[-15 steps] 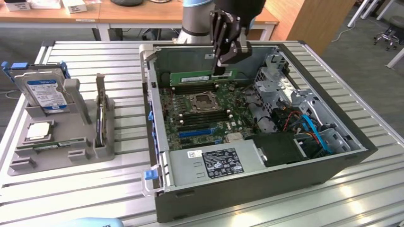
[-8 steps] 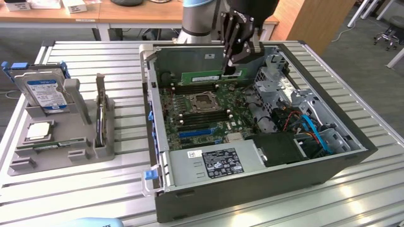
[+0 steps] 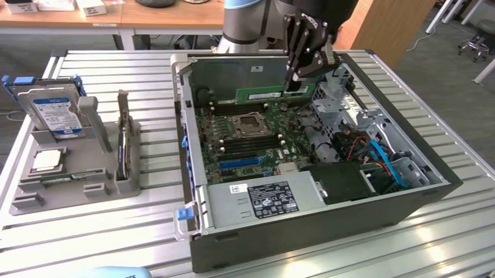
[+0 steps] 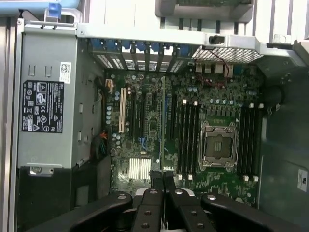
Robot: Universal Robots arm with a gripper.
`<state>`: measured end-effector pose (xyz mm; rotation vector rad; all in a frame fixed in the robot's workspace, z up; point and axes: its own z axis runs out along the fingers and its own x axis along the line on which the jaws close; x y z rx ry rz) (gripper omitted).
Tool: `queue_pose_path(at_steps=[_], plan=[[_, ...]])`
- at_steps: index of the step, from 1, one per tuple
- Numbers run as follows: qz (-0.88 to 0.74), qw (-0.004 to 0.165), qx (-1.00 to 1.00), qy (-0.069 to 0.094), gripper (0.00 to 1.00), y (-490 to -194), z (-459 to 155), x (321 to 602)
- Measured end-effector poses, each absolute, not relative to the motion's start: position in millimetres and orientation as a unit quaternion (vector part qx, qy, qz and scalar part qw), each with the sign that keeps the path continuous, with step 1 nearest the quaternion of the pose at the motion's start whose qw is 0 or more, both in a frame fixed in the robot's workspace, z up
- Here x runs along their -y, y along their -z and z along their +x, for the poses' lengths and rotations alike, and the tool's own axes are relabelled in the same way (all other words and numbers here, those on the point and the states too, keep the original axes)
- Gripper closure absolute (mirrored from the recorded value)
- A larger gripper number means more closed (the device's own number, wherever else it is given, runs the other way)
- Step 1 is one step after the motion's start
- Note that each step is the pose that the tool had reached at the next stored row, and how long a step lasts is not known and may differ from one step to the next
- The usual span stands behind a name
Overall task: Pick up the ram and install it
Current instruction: 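Pick up the ram and move it above insertion slot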
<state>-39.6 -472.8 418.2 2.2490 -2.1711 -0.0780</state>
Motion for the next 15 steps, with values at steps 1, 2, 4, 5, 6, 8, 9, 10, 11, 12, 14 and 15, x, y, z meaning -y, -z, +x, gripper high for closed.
queue_pose_path(at_steps=[1, 2, 4, 5, 6, 8, 9, 10, 11, 12, 14, 15], plan=[[0.719, 0.007, 0.694, 0.025, 0.88, -418.1, -37.2, 472.9], [0.719, 0.007, 0.694, 0.025, 0.88, -418.1, -34.9, 472.9], [0.72, 0.007, 0.694, 0.025, 0.88, -418.2, -30.6, 473.0], [0.72, 0.007, 0.694, 0.025, 0.88, -418.1, -28.5, 473.1], [0.72, 0.007, 0.694, 0.025, 0.88, -418.1, -26.6, 473.1], [0.72, 0.007, 0.694, 0.025, 0.88, -418.2, -24.2, 473.1], [0.72, 0.007, 0.694, 0.025, 0.88, -418.1, -23.8, 473.1], [0.72, 0.007, 0.694, 0.025, 0.88, -418.2, -23.7, 473.1], [0.72, 0.007, 0.694, 0.025, 0.88, -418.1, -23.7, 473.1], [0.72, 0.007, 0.694, 0.025, 0.88, -418.1, -23.7, 473.1], [0.72, 0.007, 0.694, 0.025, 0.88, -418.1, -23.7, 473.1], [0.72, 0.007, 0.694, 0.025, 0.88, -418.1, -23.5, 473.1]])
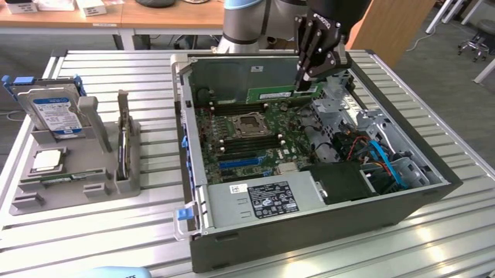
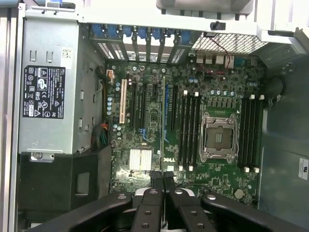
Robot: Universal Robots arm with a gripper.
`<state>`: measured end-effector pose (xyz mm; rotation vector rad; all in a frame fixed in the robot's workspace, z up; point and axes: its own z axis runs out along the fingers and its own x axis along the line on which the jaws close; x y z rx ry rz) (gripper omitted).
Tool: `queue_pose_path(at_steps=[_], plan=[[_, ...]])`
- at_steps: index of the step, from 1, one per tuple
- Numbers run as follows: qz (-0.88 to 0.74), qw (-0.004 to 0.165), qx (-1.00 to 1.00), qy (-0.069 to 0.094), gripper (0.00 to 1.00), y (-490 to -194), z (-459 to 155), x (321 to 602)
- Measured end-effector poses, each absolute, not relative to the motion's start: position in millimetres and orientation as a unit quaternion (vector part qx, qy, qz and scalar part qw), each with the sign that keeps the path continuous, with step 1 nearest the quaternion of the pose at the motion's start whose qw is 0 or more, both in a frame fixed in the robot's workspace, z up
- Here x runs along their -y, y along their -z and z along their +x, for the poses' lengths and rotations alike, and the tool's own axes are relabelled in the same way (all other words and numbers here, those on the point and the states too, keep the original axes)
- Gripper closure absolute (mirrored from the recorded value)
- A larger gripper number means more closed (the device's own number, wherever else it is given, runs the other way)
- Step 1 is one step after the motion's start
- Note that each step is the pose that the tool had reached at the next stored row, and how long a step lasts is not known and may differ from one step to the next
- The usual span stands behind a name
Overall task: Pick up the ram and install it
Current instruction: 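Pick up the ram and move it above insertion slot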
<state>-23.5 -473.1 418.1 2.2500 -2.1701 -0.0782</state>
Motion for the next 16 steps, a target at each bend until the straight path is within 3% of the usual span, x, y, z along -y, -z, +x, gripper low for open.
queue_pose_path(at_steps=[16], plan=[[0.711, 0.007, 0.703, 0.025, 0.88, -417.9, -22.9, 467.7]])
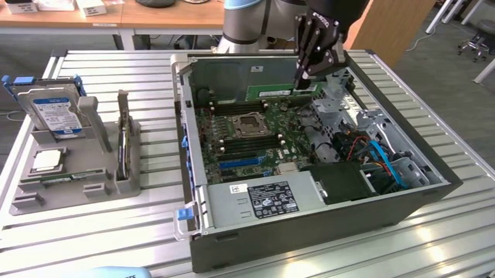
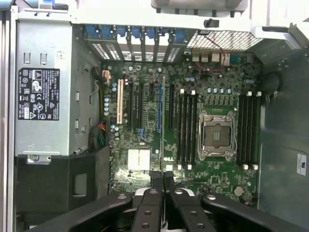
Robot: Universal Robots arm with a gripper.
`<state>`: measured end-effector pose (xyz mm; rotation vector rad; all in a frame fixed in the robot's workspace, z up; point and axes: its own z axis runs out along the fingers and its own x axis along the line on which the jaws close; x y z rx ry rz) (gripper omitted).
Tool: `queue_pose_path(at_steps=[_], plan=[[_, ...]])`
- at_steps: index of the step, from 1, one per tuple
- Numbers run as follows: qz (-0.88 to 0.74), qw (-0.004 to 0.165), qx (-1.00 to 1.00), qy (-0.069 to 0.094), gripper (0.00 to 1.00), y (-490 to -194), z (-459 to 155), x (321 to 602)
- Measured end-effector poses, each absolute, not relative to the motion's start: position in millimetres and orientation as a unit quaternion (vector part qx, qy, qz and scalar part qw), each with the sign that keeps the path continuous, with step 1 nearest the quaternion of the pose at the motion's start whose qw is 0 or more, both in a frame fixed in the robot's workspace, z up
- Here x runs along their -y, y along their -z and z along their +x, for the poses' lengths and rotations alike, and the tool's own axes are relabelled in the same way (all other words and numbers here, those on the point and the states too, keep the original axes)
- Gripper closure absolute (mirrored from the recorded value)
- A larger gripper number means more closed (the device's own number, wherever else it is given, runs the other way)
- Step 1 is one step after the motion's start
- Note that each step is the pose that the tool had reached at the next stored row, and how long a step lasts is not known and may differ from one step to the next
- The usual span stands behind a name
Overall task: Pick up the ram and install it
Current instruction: 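Pick up the ram and move it above insertion slot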
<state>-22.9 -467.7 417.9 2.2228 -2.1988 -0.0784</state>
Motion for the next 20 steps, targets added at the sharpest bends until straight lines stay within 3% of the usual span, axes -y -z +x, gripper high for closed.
queue_pose_path(at_steps=[20], plan=[[0.706, 0.007, 0.707, 0.025, 0.88, -416.1, -22.9, 432.4]])
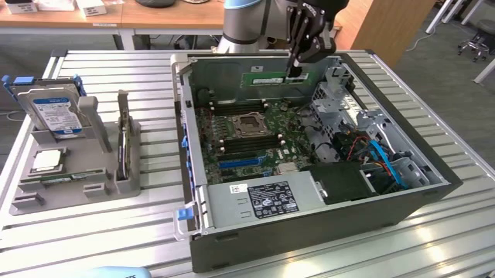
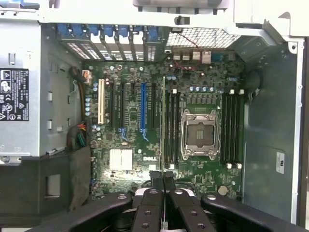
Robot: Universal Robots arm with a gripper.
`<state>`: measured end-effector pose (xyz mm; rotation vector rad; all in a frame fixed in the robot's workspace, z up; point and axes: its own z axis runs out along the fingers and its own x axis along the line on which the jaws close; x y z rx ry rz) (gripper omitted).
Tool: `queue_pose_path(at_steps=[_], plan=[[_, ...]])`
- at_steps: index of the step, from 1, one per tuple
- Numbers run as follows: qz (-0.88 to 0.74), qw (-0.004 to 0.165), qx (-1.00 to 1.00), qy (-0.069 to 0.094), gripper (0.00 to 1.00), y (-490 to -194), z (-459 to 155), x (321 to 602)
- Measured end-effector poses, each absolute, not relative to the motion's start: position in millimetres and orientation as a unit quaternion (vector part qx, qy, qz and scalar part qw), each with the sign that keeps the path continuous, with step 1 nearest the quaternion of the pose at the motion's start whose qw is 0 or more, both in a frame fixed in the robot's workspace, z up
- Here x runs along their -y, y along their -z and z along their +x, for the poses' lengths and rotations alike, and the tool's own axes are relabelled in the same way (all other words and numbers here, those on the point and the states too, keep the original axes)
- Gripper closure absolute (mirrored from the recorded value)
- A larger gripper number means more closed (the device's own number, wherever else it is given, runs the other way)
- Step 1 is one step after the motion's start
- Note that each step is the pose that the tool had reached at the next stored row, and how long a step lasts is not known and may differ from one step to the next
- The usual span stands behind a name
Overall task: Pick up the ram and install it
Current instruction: 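Pick up the ram and move it above insertion slot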
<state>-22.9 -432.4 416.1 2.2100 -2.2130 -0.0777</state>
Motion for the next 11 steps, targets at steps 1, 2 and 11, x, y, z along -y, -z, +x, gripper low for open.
queue_pose_path(at_steps=[1, 2, 11], plan=[[0.706, 0.007, 0.708, 0.025, 0.88, -416.0, -22.9, 431.0], [0.706, 0.007, 0.708, 0.025, 0.88, -416.0, -22.9, 429.9], [0.706, 0.007, 0.708, 0.025, 0.88, -410.0, -22.9, 429.7]])
